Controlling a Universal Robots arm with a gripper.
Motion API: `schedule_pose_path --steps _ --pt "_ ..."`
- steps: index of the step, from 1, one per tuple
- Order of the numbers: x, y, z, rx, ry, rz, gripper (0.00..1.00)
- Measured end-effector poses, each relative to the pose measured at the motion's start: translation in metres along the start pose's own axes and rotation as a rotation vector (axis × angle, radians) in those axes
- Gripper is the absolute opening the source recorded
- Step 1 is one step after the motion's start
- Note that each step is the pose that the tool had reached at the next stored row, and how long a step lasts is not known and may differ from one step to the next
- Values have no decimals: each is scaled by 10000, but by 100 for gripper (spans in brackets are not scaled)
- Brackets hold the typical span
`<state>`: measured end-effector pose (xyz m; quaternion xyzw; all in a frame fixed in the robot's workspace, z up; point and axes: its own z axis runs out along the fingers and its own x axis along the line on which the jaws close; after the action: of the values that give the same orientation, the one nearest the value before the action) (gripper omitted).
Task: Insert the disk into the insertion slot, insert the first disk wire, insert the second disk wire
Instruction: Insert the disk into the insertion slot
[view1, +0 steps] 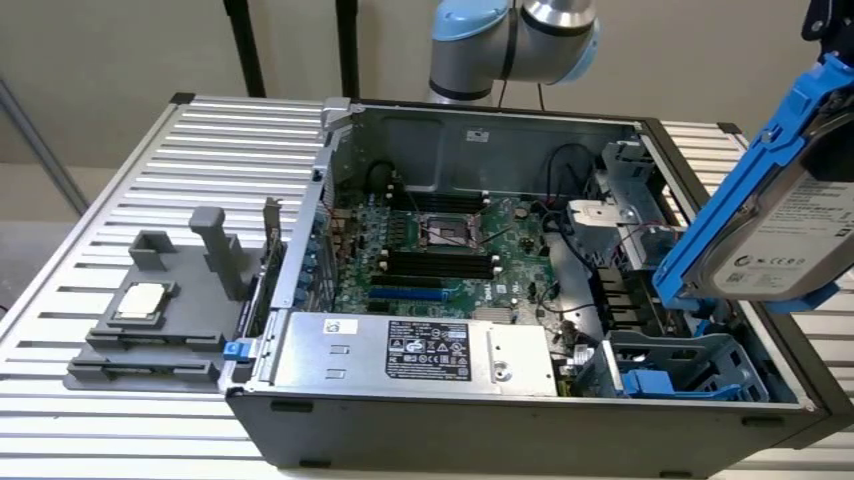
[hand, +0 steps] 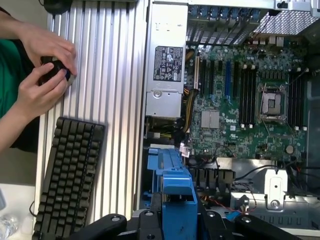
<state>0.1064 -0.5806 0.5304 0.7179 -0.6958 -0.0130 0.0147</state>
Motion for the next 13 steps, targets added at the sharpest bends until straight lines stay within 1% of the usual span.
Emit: schedule_pose_path --steps 9,11,13 --pt "15 -105 155 1 -25 -1 32" --pt "17 -123 193 2 -52 7 32" --pt "17 -140 226 3 -95 22 32"
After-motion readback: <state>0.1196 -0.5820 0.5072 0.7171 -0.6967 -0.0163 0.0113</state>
